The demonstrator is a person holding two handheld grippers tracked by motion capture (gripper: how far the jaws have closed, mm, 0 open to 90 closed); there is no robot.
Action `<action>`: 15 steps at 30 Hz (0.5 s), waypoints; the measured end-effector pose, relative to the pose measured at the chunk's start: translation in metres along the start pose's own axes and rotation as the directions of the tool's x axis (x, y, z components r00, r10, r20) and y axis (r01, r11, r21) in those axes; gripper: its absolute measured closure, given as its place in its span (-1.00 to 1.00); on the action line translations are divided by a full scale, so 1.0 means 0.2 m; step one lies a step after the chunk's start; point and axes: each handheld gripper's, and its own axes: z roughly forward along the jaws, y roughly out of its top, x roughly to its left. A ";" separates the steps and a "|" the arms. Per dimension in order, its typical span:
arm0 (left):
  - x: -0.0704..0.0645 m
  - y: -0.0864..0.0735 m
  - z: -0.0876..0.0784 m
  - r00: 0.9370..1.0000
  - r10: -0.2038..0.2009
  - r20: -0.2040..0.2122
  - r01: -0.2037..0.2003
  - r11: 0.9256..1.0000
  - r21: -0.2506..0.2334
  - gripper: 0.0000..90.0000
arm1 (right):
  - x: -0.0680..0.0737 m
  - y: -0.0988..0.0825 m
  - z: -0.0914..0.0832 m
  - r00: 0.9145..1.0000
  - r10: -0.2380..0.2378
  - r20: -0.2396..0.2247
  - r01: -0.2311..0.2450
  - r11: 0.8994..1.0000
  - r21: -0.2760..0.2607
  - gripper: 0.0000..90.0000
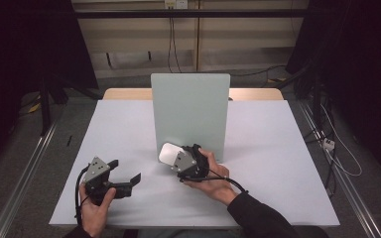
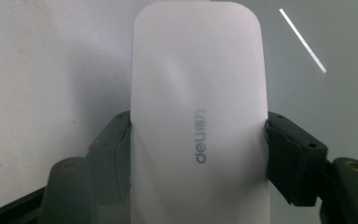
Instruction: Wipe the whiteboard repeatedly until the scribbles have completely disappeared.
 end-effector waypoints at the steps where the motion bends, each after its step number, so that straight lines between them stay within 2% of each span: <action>1: 0.00 0.00 0.00 1.000 0.002 0.001 -0.002 1.000 0.001 -0.92 | 0.00 0.00 0.00 1.000 -0.008 0.000 0.008 1.000 0.001 -0.30; 5: 0.00 0.00 0.00 1.000 -0.002 0.000 0.002 1.000 -0.002 -0.92 | -0.05 0.02 -0.03 0.999 -0.009 0.035 0.010 1.000 -0.012 -0.30; 10: 0.00 0.00 0.00 1.000 -0.001 0.001 0.001 1.000 -0.002 -0.92 | -0.16 0.04 -0.10 0.994 0.047 0.100 -0.041 0.998 -0.056 -0.30; 15: 0.00 0.00 0.00 1.000 -0.002 0.000 0.002 1.000 -0.001 -0.92 | -0.24 0.04 -0.16 0.986 0.091 0.143 -0.081 0.994 -0.076 -0.30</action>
